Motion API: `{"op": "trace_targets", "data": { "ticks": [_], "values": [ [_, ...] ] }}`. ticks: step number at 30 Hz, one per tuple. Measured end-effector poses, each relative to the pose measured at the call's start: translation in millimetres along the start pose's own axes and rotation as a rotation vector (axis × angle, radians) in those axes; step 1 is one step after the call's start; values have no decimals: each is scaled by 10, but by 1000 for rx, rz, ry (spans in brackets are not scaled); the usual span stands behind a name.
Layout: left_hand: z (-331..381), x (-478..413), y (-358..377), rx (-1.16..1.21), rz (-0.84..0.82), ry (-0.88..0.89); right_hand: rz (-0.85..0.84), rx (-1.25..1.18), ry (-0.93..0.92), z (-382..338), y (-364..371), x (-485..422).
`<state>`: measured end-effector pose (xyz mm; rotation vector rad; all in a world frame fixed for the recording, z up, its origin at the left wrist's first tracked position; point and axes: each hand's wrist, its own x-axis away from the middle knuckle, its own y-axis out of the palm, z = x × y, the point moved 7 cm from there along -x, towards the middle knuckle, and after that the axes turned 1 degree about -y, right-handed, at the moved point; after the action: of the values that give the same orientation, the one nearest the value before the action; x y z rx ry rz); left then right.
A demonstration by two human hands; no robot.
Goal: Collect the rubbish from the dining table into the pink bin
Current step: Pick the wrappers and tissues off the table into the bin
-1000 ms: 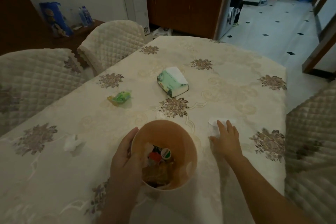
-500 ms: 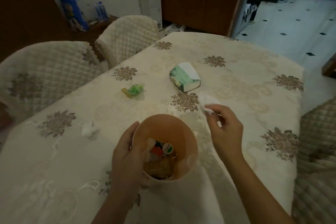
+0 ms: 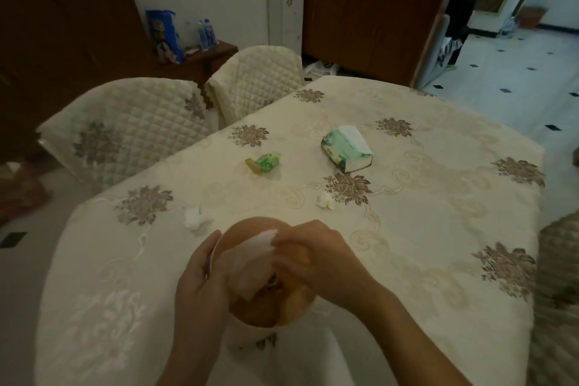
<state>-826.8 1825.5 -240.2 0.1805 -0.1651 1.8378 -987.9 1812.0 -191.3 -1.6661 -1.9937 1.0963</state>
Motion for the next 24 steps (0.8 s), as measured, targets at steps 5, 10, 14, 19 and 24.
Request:
{"op": "trace_targets", "data": {
  "ticks": [5,10,14,19,24],
  "values": [
    [2,-203,-175,47,99,-3,336,-51,303,907,-186,-248],
    [-27,-419,-301,110,193,-8,273,130,452,1808,113,-562],
    [-3,-532,-374,132,250,13,122,244,492,2195,388,-780],
    [-67,-611,-470,91,296,18,166,248,422,2288,486,-840],
    [-65,-557,-458,72,276,36,331,144,357,1955,324,-773]
  ]
}}
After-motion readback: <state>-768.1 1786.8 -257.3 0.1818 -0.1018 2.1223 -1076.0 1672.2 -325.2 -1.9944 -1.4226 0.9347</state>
